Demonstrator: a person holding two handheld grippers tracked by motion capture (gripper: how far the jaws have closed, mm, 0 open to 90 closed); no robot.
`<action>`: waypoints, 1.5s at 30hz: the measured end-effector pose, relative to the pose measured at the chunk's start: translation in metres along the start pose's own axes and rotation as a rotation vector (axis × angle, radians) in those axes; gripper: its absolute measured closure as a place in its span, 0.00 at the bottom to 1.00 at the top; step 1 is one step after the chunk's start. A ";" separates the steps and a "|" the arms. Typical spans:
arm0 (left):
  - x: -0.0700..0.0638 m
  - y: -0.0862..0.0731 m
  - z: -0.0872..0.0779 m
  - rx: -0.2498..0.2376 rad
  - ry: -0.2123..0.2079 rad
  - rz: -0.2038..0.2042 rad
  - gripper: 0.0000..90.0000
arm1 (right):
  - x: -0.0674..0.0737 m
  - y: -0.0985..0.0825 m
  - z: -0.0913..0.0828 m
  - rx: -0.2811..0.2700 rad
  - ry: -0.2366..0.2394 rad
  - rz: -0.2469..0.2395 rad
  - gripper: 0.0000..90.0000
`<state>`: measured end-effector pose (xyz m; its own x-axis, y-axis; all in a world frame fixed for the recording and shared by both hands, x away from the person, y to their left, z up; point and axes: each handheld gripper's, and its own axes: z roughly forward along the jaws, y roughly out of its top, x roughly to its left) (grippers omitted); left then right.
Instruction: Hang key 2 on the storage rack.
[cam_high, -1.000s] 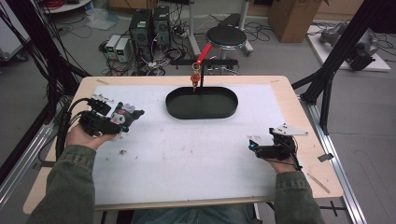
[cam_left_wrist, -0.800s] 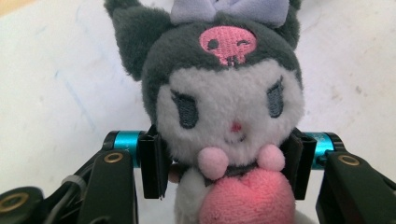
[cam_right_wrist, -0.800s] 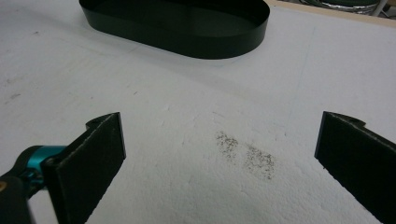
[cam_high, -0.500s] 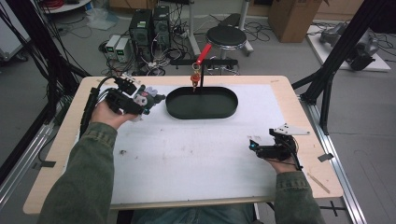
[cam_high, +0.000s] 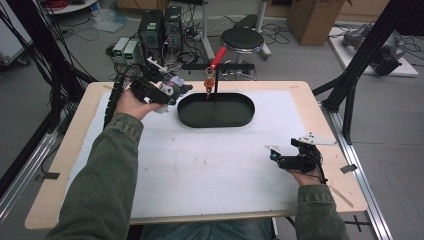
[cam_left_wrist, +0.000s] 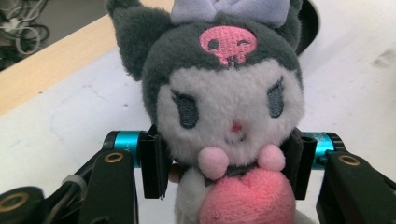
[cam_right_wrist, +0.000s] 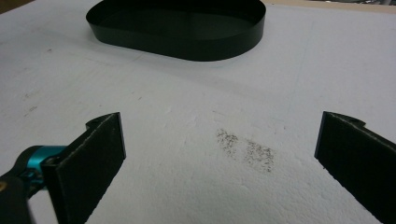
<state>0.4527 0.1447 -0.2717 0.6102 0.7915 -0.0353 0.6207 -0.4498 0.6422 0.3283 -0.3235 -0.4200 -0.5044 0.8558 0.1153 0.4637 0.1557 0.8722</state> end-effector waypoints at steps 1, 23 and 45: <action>0.000 0.003 0.000 -0.004 0.005 0.000 0.51 | -0.001 0.000 -0.001 -0.005 -0.002 0.009 0.01; -0.005 0.057 0.014 -0.050 0.035 -0.011 0.51 | -0.004 -0.001 0.005 0.020 0.010 0.034 0.01; 0.032 0.064 0.038 -0.097 -0.024 -0.158 0.48 | -0.006 0.000 0.008 0.022 0.011 0.038 0.01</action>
<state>0.5305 0.1254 -0.2609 0.5211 0.8386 -0.1588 0.6599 -0.2778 0.6981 0.3371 -0.3246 -0.4250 -0.4935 0.8561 0.1535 0.4987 0.1340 0.8563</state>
